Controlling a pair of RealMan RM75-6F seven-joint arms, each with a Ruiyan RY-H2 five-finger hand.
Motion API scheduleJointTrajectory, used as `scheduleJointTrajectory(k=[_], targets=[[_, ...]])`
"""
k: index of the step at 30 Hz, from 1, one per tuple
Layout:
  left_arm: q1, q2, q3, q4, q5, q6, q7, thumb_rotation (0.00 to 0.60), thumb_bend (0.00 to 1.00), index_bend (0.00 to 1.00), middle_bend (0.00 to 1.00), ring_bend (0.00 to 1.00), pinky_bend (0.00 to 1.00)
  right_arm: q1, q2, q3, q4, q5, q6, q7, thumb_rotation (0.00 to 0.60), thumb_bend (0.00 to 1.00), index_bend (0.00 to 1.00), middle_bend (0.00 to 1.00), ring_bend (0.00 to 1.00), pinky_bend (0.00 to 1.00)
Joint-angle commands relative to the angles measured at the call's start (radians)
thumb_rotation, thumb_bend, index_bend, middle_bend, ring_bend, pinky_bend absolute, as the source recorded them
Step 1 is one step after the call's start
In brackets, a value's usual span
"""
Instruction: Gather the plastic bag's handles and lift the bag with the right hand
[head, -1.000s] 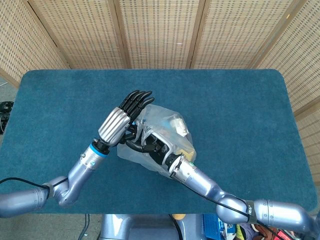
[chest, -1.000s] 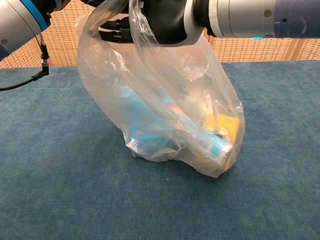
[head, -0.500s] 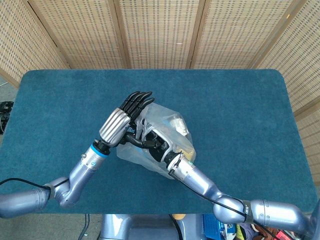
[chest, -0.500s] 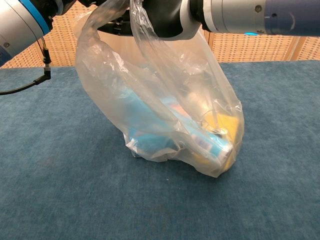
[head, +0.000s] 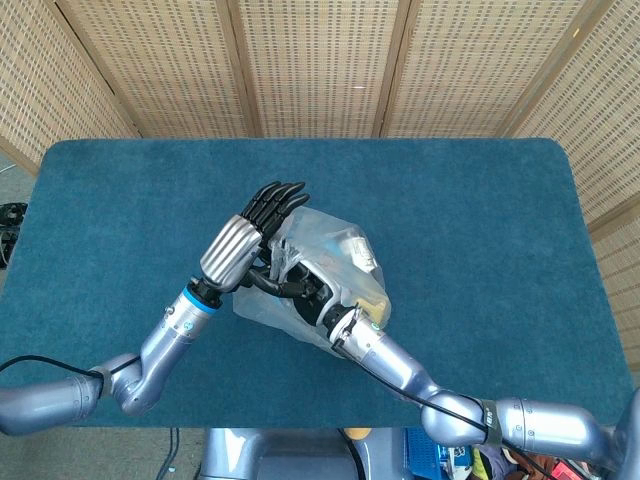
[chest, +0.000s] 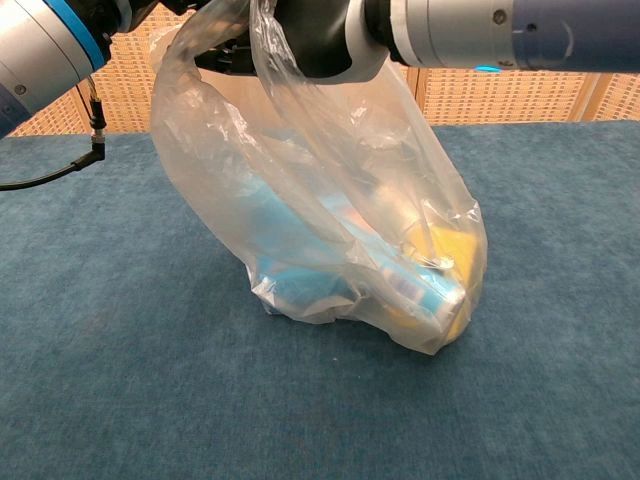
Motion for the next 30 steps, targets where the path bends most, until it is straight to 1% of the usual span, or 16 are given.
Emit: scheduleJointTrajectory(k=[1, 2, 4, 5, 8, 24, 30], targets=[[0.001, 0.002, -0.001, -0.002, 0.0, 0.001, -0.001, 0.6, 0.81, 0.0, 0.0, 0.0, 0.0, 0.002, -0.003, 0.0, 0.002, 0.004, -0.001, -0.003, 0.6, 0.41, 0.0, 0.14, 0.01, 0.15], [0.001, 0.003, -0.001, -0.002, 0.001, 0.002, -0.002, 0.6, 0.77, 0.0, 0.0, 0.0, 0.0, 0.002, -0.004, 0.0, 0.002, 0.005, -0.001, -0.003, 0.6, 0.41, 0.0, 0.14, 0.01, 0.15], [0.003, 0.006, -0.001, -0.002, 0.002, 0.003, -0.001, 0.6, 0.66, 0.0, 0.0, 0.0, 0.0, 0.002, -0.006, 0.0, 0.004, 0.005, -0.001, -0.006, 0.6, 0.41, 0.0, 0.14, 0.01, 0.14], [0.003, 0.008, -0.002, -0.002, 0.002, 0.004, 0.0, 0.6, 0.58, 0.0, 0.0, 0.0, 0.0, 0.001, -0.007, 0.0, 0.005, 0.006, -0.001, -0.007, 0.6, 0.41, 0.0, 0.14, 0.01, 0.14], [0.005, 0.014, -0.003, -0.003, 0.002, 0.005, 0.006, 0.6, 0.38, 0.0, 0.0, 0.0, 0.0, -0.001, -0.007, 0.002, 0.007, 0.007, -0.002, -0.01, 0.6, 0.41, 0.0, 0.14, 0.01, 0.14], [0.021, 0.065, -0.008, -0.024, 0.009, 0.018, 0.026, 0.6, 0.05, 0.0, 0.0, 0.0, 0.0, -0.014, -0.002, 0.014, 0.016, 0.013, -0.013, -0.02, 0.6, 0.41, 0.0, 0.14, 0.01, 0.14], [0.022, 0.076, -0.009, -0.019, 0.018, 0.024, 0.032, 0.6, 0.04, 0.0, 0.0, 0.0, 0.0, -0.016, -0.001, 0.016, 0.02, 0.015, -0.019, -0.022, 0.6, 0.41, 0.0, 0.14, 0.01, 0.14]])
